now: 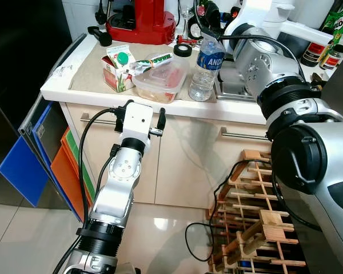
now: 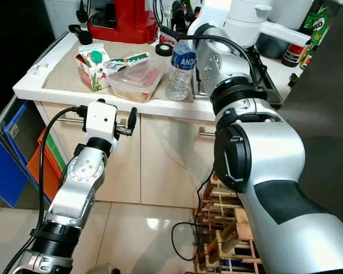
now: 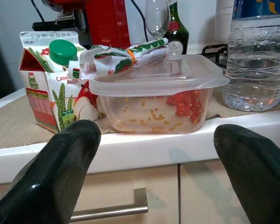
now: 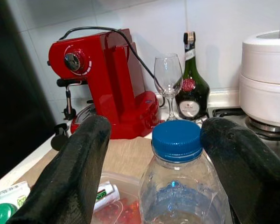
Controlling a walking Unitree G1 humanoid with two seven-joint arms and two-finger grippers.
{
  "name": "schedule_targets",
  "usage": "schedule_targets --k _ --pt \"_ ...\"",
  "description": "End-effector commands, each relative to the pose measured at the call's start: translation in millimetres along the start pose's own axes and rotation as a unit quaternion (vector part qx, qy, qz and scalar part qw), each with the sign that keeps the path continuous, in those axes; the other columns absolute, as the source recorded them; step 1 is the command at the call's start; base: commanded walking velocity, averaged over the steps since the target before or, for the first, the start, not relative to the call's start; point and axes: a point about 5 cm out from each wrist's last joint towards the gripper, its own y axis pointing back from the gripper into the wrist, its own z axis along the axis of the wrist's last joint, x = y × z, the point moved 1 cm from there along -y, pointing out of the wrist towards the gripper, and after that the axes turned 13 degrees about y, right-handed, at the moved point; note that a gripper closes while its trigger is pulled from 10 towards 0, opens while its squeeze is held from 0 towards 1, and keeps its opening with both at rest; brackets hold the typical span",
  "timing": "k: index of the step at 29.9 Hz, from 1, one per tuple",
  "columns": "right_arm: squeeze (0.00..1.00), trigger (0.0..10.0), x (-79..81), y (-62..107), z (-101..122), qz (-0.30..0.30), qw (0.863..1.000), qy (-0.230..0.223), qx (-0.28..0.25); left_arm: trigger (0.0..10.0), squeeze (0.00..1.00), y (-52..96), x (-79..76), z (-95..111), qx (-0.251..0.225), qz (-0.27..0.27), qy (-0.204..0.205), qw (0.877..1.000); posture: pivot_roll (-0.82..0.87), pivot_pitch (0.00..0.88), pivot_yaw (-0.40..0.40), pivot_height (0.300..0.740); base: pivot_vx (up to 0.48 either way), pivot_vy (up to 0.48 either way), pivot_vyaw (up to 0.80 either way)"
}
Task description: Restocking fridge
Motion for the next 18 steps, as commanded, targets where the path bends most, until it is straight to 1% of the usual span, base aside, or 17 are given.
schedule_targets --k 1,2,5,9,14,18 --pt "0.0 10.0 -3.2 1.3 -11.2 -0.005 1.0 -0.008 0.022 10.0 0.0 -2.5 -2.9 2.5 0.0 -0.001 -0.003 1.0 0.13 0.0 -0.097 0.74 0.0 0.0 0.0" --pt "0.0 0.0 -2.4 1.4 -13.1 -0.001 1.0 -0.016 0.027 10.0 0.0 -2.6 -2.7 2.3 0.001 0.0 -0.001 1.0 0.13 0.0 -0.097 0.74 0.0 0.0 0.0" --pt "0.0 0.0 -1.2 1.6 -15.8 0.003 0.999 -0.029 0.034 10.0 0.0 -2.7 -1.7 1.5 0.005 0.003 0.004 1.0 0.13 0.0 -0.097 0.74 0.0 0.0 0.0" --pt "0.0 0.0 -1.6 1.7 -16.1 0.003 0.999 -0.031 0.035 10.0 0.0 -2.7 -1.1 1.4 0.005 0.004 0.005 1.0 0.13 0.0 -0.096 0.74 0.0 0.0 0.0" --pt "0.0 0.0 -0.1 1.9 -18.7 0.008 0.998 -0.046 0.042 10.0 0.0 -2.6 -0.8 1.3 0.006 0.005 0.005 1.0 0.13 0.0 -0.095 0.74 0.0 0.0 0.0" --pt "0.0 0.0 0.6 1.7 -16.9 0.012 0.998 -0.05 0.033 10.0 0.0 -2.8 0.1 1.5 0.006 0.006 0.005 1.0 0.13 0.0 -0.096 0.74 0.0 0.0 0.0"
